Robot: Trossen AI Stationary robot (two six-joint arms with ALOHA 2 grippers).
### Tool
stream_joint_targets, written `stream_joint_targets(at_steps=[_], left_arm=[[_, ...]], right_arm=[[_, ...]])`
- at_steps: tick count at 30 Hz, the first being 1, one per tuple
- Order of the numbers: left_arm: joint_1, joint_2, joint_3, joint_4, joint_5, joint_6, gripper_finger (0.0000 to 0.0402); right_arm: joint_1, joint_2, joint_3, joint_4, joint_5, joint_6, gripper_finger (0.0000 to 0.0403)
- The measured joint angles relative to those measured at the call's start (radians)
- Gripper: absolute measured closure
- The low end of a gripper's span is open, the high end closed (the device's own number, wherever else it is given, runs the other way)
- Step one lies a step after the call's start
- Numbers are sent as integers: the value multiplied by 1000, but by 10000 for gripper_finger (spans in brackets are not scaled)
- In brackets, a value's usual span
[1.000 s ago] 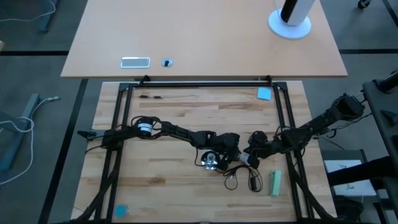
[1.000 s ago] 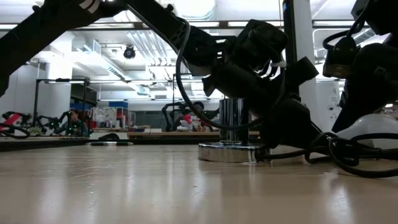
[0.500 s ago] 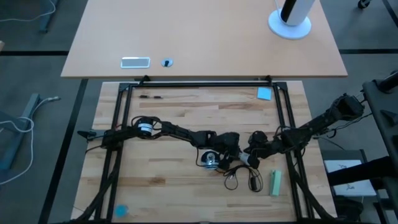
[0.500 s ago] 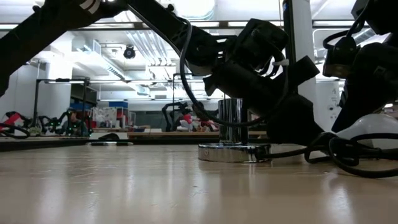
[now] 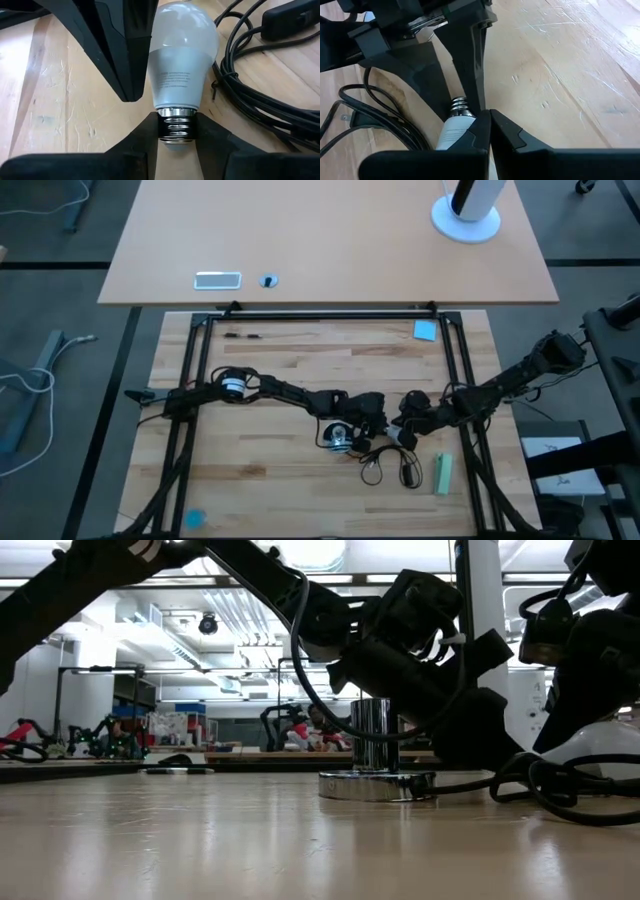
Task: Screw lightbulb
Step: Insert the lightbulb into the lamp
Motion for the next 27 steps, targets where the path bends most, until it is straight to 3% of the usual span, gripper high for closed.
stream_joint_targets(at_steps=[7, 15, 23, 27], left_arm=[[-4, -7, 0, -6, -32, -17, 310], [-10, -18, 0, 37, -69, -92, 310], [-37, -91, 0, 96, -122, -98, 310], [-40, -139, -10, 93, -194, -99, 310]], right_arm=[[0, -24, 12, -30, 60, -5, 403], [3, -125, 191, -327, 217, 12, 403], [44, -286, 381, -427, 342, -139, 403], [86, -373, 431, -425, 406, -205, 403]])
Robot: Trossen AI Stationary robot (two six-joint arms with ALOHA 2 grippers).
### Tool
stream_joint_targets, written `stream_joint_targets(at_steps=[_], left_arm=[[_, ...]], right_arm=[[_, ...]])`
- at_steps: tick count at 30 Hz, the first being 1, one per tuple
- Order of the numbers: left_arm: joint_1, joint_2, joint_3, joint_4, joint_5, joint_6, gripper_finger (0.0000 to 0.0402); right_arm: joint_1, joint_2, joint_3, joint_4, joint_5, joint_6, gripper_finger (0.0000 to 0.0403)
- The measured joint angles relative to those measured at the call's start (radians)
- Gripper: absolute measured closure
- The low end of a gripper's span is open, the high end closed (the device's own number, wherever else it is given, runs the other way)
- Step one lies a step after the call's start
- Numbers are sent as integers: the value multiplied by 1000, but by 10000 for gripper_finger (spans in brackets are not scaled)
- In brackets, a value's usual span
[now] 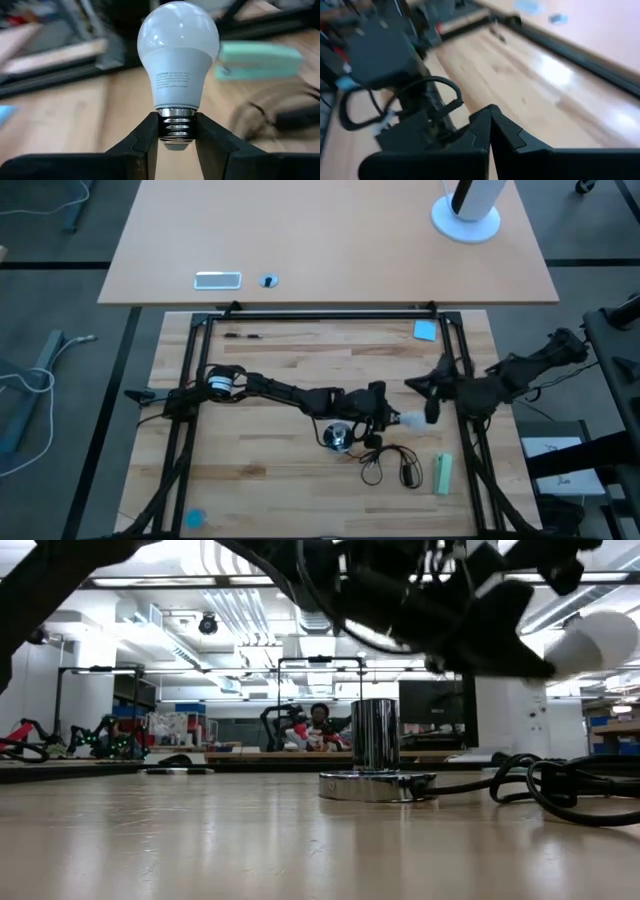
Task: Screw lightbulb
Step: Insert the lightbulb into the lamp
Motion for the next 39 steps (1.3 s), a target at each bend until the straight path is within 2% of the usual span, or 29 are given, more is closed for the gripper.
stream_joint_targets(at_steps=[3, 6, 8, 14, 19, 23, 27, 30, 32, 35, 39], left_arm=[[-10, -58, -34, 8, -52, 11, 310], [-19, -146, -139, 70, -55, 15, 310], [-22, -227, -254, 165, -56, 12, 310], [-46, -501, -656, 587, -74, -5, 310], [-114, -577, -924, 947, -182, 17, 310], [-146, -541, -1047, 1206, -208, 8, 310], [-153, -474, -1077, 1385, -179, -10, 310], [-156, -445, -1041, 1343, -144, -28, 310], [-158, -417, -1002, 1340, -123, -32, 310], [-159, -373, -947, 1335, -91, -21, 310], [-157, -338, -894, 1342, -92, -14, 310]], right_arm=[[33, -50, 8, 3, 44, -27, 403], [65, -80, 2, 8, 67, -28, 403], [83, -83, -12, 10, 87, -24, 403], [107, -50, -83, 54, 172, 19, 403], [107, -1, -198, 267, 193, 6, 403], [107, 68, -332, 645, 192, -150, 403], [104, 198, -467, 1180, 100, -435, 403], [100, 340, -525, 1561, 76, -610, 403], [99, 432, -530, 1741, 79, -714, 401], [99, 553, -489, 1856, 79, -838, 382], [99, 670, -393, 1848, 90, -905, 331]])
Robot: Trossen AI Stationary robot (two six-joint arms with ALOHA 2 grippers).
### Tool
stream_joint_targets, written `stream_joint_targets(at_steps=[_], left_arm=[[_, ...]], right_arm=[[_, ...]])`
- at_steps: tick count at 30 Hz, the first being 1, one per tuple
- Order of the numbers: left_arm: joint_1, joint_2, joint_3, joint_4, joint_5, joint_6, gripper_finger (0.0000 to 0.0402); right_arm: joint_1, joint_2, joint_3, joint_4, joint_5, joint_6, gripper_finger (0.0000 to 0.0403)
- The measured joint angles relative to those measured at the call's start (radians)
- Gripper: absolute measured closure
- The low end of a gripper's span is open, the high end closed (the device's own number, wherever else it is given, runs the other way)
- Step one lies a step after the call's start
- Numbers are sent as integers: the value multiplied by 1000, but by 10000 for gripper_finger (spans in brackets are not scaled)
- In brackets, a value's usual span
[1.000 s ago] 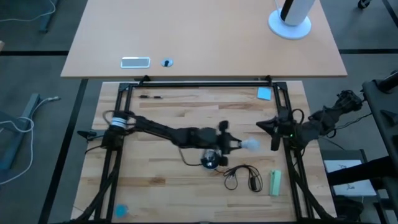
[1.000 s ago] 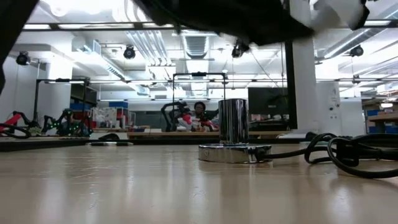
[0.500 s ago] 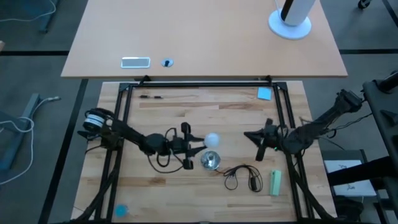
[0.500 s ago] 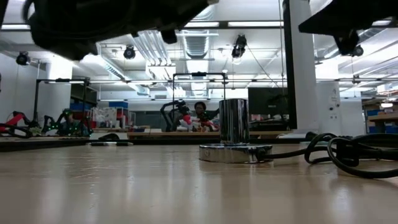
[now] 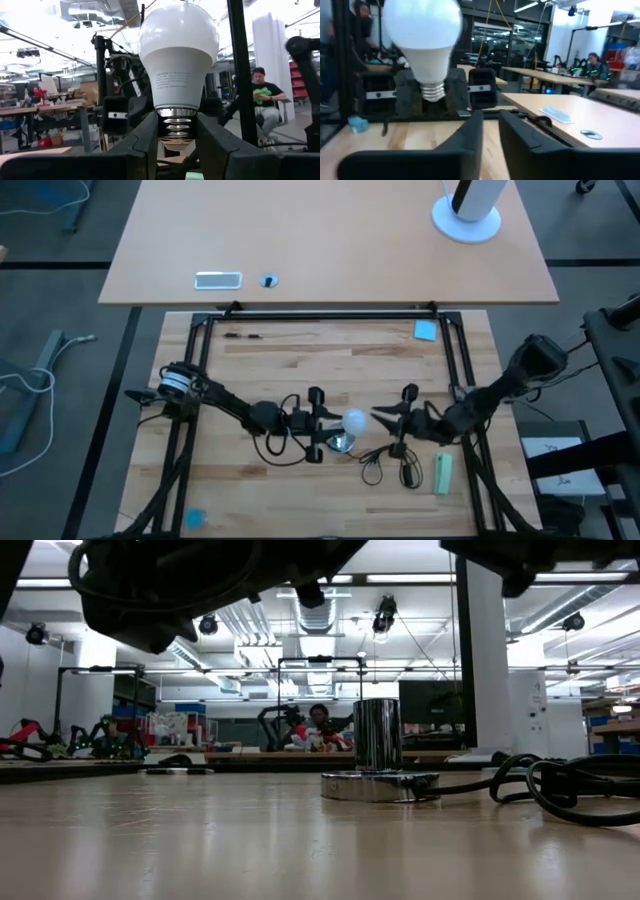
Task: Screw lightbulb
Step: Insert the lightbulb into the lamp
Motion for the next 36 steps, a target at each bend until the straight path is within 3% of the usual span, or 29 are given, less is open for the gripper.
stream_joint_targets(at_steps=[9, 18, 23, 28, 32, 36], left_arm=[[0, 12, 2, -4, -24, 1, 310], [2, 11, 3, -29, -40, -1, 310], [2, 11, 3, -31, -37, -2, 310], [2, 7, -1, -54, -33, -20, 307], [3, 6, -3, -113, -37, -58, 260], [2, 6, -6, -193, -36, -77, 234]], right_arm=[[-4, 119, 144, -5, -13, -54, 216], [-54, 171, 224, -51, -69, -57, 177], [-66, 176, 242, -51, -110, -83, 186], [-70, 174, 242, -59, -111, -71, 228], [-78, 173, 241, -78, -113, -60, 272], [-88, 166, 243, -73, -86, -32, 275]])
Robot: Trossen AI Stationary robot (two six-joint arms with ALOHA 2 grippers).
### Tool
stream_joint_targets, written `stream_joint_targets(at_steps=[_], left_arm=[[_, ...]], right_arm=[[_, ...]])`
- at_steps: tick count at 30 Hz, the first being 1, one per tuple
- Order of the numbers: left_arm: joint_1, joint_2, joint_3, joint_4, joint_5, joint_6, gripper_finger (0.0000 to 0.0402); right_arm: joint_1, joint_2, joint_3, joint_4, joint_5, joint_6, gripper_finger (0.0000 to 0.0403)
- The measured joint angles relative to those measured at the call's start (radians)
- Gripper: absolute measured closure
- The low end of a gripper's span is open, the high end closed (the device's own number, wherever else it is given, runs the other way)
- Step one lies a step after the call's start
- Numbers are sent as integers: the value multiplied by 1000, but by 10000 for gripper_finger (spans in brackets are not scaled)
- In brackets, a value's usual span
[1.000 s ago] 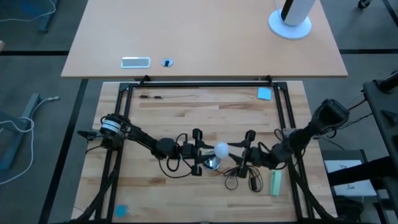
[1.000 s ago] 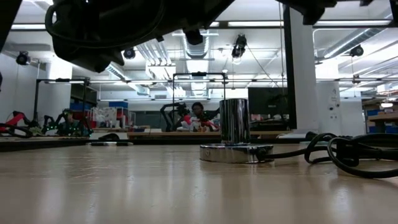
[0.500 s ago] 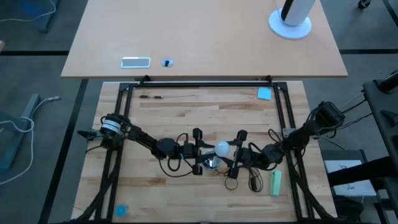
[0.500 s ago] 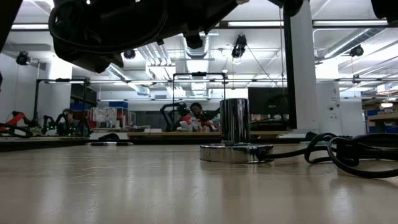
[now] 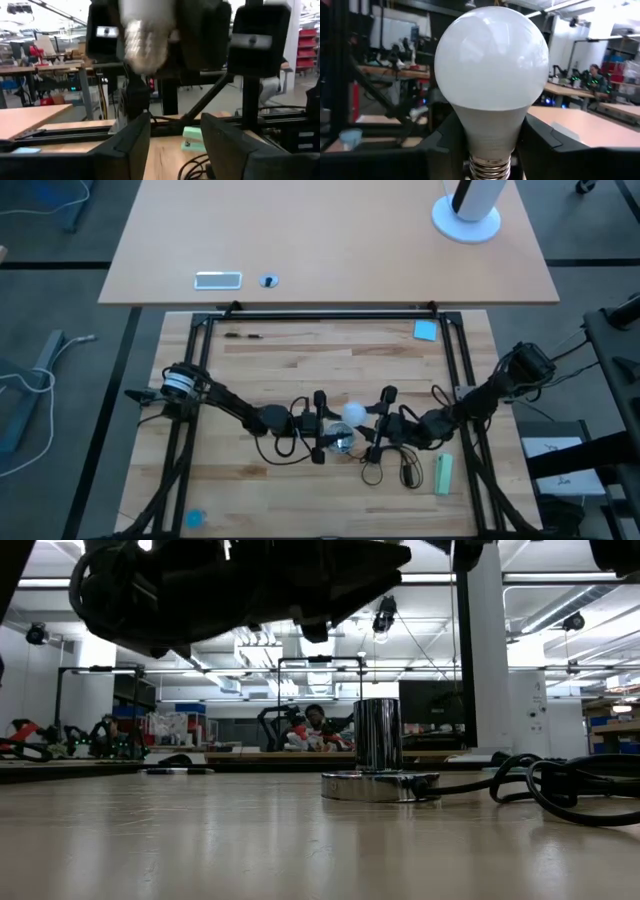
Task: Screw lightbulb
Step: Insert the lightbulb into the lamp
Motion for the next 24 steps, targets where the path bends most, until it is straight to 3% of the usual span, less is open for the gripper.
stream_joint_targets(at_steps=[5, 9, 15, 20, 24], left_arm=[[0, -10, -12, -53, 1, -25, 229], [0, -76, -78, -51, -2, -32, 227], [-3, -250, -230, -51, -162, -48, 236], [-1, -376, -297, -48, -212, -34, 246], [0, -403, -297, -50, -211, -13, 248]], right_arm=[[-4, -7, -12, 1, 31, 18, 277], [-21, -7, -81, 0, 28, 143, 278], [-60, 14, -226, 114, -63, 346, 279], [-75, 115, -259, 169, -132, 424, 279], [-75, 255, -236, 290, -157, 425, 279]])
